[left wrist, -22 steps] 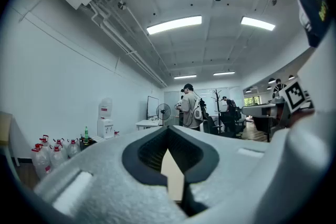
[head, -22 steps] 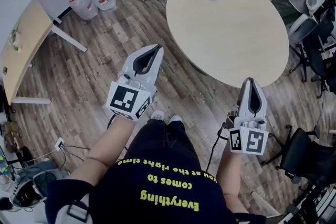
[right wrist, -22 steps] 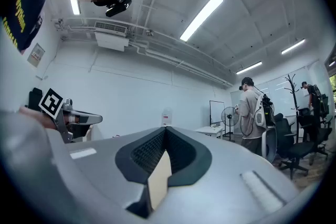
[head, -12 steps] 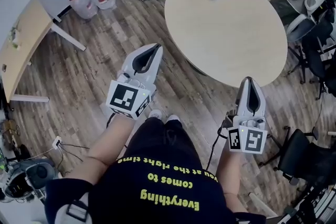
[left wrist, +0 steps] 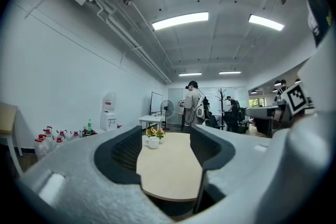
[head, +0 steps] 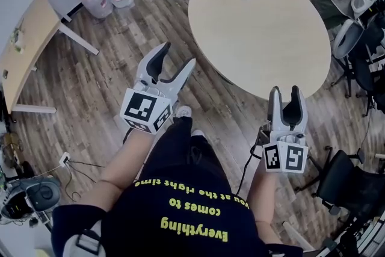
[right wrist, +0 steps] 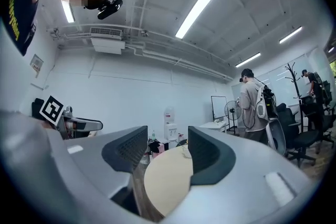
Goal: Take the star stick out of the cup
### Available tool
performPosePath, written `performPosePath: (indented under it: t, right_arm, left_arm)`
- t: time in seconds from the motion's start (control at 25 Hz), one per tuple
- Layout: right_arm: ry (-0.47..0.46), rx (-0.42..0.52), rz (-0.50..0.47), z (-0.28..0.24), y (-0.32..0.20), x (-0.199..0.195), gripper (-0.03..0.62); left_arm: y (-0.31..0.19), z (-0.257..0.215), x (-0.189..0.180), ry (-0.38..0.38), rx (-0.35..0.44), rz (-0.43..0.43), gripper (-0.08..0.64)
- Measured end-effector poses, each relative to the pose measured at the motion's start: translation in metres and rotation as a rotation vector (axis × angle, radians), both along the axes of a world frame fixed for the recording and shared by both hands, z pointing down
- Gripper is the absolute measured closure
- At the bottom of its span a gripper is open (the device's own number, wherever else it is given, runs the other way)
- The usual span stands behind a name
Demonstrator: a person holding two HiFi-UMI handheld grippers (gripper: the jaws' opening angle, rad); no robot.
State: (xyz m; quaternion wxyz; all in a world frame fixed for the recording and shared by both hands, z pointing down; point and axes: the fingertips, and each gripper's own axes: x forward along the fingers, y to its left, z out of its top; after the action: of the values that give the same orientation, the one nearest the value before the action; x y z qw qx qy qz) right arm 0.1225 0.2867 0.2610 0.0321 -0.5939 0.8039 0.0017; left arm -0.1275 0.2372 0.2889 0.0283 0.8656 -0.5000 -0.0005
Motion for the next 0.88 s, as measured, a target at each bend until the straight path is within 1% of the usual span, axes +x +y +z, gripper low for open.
performPosePath:
  t: [0.08, 0.12, 0.36, 0.64, 0.88]
  right_arm:
    - [-0.011, 0.005, -0.006, 0.0, -0.005, -0.001, 0.335]
    - [-0.015, 0.001, -0.008, 0.001, -0.007, -0.001, 0.328]
    - [-0.023, -0.026, -0.015, 0.005, -0.035, -0.003, 0.33]
    - [-0.014, -0.034, -0.008, 0.001, -0.093, -0.005, 0.33]
    - [0.004, -0.008, 0.028, -0.005, -0.154, -0.018, 0.337]
  left_arm:
    - [-0.005, 0.002, 0.0, 0.002, -0.003, -0.001, 0.268]
    - [-0.007, 0.002, 0.001, 0.002, -0.003, 0.0, 0.265]
    - [-0.04, 0.007, 0.007, -0.004, -0.009, 0.014, 0.265]
    - [-0.105, 0.002, 0.014, -0.002, -0.003, 0.041, 0.265]
    - [-0.169, 0.001, 0.007, -0.01, 0.004, 0.086, 0.265]
